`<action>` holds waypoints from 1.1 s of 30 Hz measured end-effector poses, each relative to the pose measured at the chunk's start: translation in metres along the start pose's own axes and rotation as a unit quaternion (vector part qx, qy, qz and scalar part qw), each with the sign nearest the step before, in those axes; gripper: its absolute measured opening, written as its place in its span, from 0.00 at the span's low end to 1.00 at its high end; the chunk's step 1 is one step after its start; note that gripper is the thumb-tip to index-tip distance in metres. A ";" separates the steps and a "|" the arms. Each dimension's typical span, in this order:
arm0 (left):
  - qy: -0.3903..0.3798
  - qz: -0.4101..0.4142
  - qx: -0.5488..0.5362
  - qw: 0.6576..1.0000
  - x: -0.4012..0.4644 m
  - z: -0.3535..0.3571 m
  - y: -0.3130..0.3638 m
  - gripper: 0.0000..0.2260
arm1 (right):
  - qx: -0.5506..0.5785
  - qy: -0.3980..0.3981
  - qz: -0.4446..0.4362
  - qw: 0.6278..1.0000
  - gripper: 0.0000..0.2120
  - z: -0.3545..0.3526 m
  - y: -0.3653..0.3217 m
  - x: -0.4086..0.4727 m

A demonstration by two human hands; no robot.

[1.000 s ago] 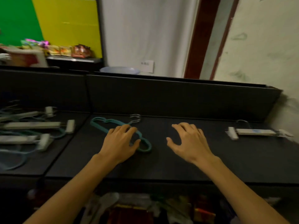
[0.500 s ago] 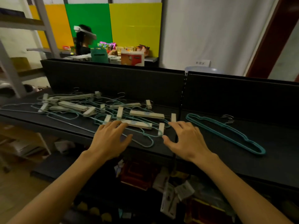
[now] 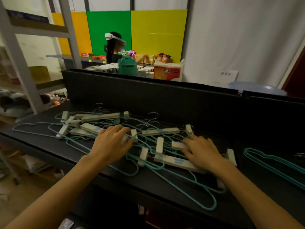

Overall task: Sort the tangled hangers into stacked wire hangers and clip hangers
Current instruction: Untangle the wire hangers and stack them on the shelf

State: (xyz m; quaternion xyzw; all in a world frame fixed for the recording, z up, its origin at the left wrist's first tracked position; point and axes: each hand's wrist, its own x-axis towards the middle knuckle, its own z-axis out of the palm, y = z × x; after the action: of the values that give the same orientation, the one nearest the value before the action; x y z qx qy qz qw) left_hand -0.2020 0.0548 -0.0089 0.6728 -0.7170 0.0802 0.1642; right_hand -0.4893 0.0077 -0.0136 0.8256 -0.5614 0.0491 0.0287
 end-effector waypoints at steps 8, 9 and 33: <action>-0.003 0.018 -0.024 1.000 0.061 0.013 -0.046 0.23 | 0.032 -0.022 0.004 0.999 0.17 -0.018 -0.001 0.017; -0.005 0.029 -0.031 0.999 0.067 0.016 -0.051 0.23 | 0.033 -0.004 0.011 0.999 0.17 -0.019 -0.001 0.018; -0.065 0.319 -0.140 0.935 0.108 0.026 -0.035 0.22 | -0.068 0.226 0.153 0.960 0.16 -0.026 -0.048 -0.034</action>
State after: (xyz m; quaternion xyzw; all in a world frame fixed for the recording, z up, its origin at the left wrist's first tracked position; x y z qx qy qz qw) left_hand -0.1753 -0.0578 -0.0001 0.3829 -0.9068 -0.0168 0.1753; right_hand -0.4586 0.0590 0.0090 0.6933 -0.6621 0.1998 0.2024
